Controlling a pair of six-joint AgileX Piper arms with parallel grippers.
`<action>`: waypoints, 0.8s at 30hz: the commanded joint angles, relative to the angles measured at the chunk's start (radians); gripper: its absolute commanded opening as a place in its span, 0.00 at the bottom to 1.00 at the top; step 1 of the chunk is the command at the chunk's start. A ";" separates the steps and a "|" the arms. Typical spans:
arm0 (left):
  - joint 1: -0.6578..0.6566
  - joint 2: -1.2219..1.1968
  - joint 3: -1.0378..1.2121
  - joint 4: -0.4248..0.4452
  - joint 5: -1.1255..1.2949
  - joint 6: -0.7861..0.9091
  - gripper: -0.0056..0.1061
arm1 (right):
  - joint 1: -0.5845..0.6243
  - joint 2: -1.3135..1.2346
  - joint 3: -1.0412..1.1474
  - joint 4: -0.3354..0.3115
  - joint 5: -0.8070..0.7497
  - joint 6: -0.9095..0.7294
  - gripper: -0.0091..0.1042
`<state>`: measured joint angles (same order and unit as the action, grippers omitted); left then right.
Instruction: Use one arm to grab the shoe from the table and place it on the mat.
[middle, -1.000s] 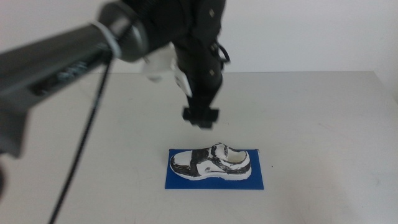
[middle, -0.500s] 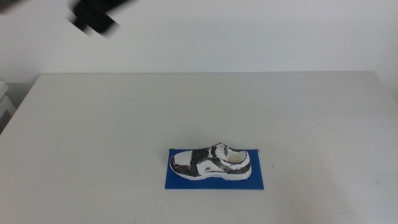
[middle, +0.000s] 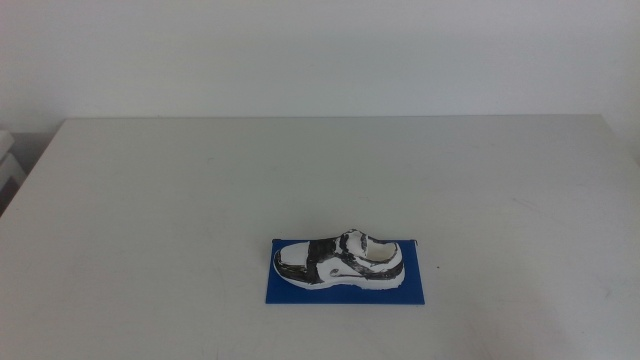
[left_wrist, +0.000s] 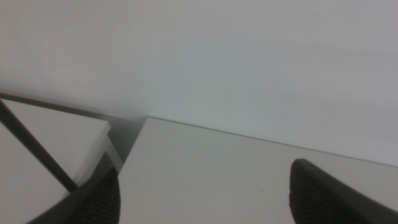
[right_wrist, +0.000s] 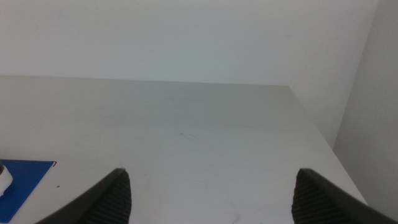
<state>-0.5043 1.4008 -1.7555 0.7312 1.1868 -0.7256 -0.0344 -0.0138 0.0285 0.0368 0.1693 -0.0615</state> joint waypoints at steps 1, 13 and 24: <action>0.074 -0.097 0.055 -0.034 -0.146 0.053 0.89 | -0.004 -0.021 -0.010 -0.008 -0.079 -0.013 0.67; 0.384 -0.559 0.708 -0.171 -0.737 0.069 0.89 | -0.004 -0.021 -0.010 -0.008 -0.079 -0.013 0.67; 0.386 -0.847 1.002 -0.232 -0.757 0.110 0.89 | -0.004 -0.021 -0.010 -0.008 -0.079 -0.013 0.67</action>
<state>-0.1196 0.5742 -0.7565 0.5051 0.5056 -0.6310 -0.0344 -0.0138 0.0285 0.0368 0.1693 -0.0615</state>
